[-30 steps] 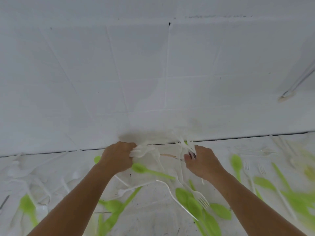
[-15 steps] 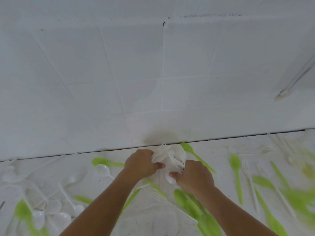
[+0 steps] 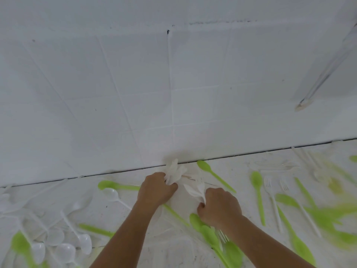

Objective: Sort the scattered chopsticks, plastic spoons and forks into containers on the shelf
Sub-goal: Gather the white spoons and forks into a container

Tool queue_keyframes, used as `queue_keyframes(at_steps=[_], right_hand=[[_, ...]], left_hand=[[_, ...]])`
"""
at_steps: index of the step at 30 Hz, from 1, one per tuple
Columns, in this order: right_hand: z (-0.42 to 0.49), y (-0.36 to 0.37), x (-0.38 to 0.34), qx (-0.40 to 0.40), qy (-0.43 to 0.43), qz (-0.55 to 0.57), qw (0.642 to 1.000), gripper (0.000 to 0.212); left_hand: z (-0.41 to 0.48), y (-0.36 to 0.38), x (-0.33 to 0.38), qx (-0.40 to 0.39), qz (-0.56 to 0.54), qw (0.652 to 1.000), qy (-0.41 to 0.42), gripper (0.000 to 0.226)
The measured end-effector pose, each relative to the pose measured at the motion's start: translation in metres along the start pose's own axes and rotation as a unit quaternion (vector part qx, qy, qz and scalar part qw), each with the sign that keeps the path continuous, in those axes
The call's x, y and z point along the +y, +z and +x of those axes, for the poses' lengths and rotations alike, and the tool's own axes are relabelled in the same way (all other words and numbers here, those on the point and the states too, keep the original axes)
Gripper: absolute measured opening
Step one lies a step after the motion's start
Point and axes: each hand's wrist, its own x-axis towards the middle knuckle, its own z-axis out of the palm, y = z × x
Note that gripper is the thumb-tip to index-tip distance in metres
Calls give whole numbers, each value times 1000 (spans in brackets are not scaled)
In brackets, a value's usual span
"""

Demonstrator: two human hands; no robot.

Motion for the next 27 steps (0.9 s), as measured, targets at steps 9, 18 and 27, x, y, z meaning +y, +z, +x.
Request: queue_keyframes(at_steps=[9, 18, 27], right_hand=[[-3, -37, 22, -12, -1, 90, 996, 31], [-106, -131, 56, 173, 60, 373, 909, 43], [-239, -161, 106, 315, 59, 490, 811, 27]], left_hand=[[-35, -45, 6, 0, -165, 986, 35, 14], [-132, -96, 16, 86, -214, 969, 85, 31], [-261, -92, 41, 51, -187, 962, 195, 34]])
